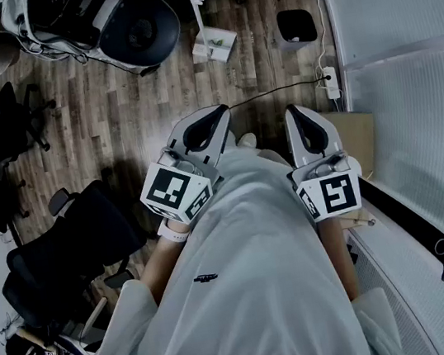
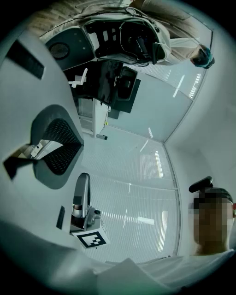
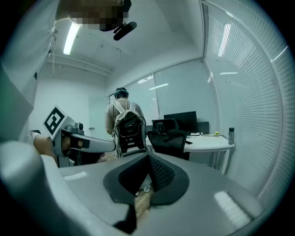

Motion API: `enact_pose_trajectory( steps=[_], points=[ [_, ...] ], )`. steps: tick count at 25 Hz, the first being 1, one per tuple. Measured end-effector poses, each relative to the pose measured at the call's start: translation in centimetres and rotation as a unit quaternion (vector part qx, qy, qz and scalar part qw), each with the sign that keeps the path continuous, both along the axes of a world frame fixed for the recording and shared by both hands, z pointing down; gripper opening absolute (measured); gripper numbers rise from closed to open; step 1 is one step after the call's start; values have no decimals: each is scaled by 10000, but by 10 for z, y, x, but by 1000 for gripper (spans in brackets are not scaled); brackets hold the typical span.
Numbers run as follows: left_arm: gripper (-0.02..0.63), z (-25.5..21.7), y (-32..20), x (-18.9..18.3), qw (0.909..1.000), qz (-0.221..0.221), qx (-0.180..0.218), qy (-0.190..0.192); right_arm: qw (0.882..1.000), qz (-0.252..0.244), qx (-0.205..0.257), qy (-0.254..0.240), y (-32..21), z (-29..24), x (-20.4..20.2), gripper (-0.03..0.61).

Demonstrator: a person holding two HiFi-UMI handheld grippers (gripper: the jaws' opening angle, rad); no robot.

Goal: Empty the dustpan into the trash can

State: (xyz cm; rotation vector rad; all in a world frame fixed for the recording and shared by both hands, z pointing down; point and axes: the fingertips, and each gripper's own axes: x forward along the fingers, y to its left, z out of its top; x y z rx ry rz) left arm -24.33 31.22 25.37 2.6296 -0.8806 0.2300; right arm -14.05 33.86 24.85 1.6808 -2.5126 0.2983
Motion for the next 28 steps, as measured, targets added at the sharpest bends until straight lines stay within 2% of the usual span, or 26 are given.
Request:
enact_pose_trajectory(
  steps=[7, 13, 17, 28],
  points=[
    [-2, -1, 10, -6, 9999, -26, -37, -124, 9998, 173, -3, -39, 16, -2, -3, -2],
    [-2, -1, 7, -4, 9997, -145, -87, -173, 9995, 43, 49, -310, 23, -2, -1, 5],
    [-2, -3, 10, -4, 9997, -174, -52, -181, 9994, 169, 29, -295, 25, 1, 4, 5],
    [-2, -8, 18, -27, 9983, -526, -37, -246, 9996, 20, 19, -275, 37, -1, -7, 5]
  ],
)
